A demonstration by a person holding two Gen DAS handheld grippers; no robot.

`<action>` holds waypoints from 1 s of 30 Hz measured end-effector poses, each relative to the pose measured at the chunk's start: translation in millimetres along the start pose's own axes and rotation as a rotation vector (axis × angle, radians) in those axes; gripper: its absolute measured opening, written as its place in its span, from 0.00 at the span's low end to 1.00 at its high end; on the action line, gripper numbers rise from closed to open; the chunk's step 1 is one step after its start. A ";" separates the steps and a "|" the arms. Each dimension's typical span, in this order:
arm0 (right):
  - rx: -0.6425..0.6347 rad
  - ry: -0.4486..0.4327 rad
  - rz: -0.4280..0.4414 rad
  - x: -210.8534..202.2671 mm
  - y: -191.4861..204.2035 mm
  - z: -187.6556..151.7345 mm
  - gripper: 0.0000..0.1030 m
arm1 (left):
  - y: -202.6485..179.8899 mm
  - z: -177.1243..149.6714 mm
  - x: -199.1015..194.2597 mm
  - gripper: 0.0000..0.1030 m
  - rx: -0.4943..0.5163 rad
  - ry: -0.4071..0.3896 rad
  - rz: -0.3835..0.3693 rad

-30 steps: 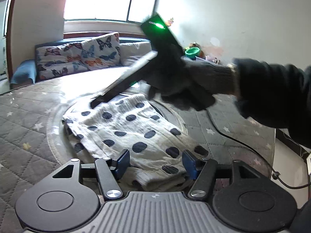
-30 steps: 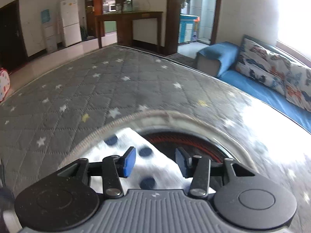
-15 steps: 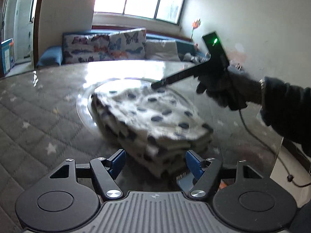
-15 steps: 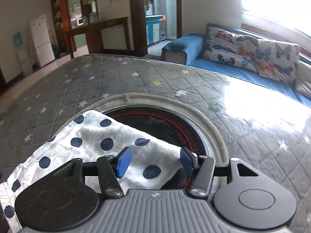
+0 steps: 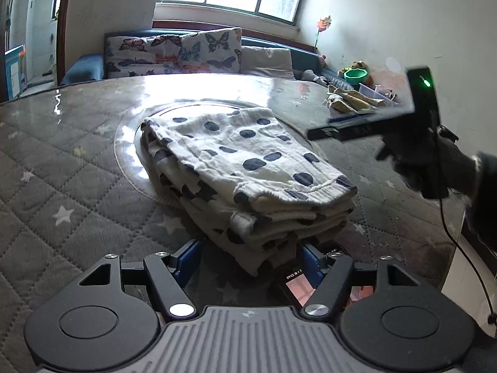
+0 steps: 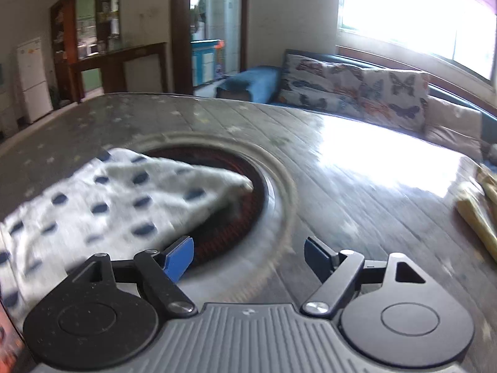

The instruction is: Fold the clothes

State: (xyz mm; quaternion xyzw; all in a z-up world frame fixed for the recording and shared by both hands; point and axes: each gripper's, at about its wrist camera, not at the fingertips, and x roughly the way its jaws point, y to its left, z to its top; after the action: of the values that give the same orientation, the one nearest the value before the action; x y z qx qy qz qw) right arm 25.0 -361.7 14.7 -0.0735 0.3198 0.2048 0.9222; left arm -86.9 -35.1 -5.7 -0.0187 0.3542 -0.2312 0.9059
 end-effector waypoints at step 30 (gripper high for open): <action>0.116 0.016 -0.109 -12.4 -34.8 -45.1 1.00 | 7.3 6.3 14.3 0.67 -0.027 0.005 0.053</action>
State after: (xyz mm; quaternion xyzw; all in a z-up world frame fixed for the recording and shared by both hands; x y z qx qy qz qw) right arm 5.7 -409.3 -12.9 -0.0388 0.3339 0.1349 0.9321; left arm -70.6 -35.6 -11.5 -0.0208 0.3600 -0.2022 0.9106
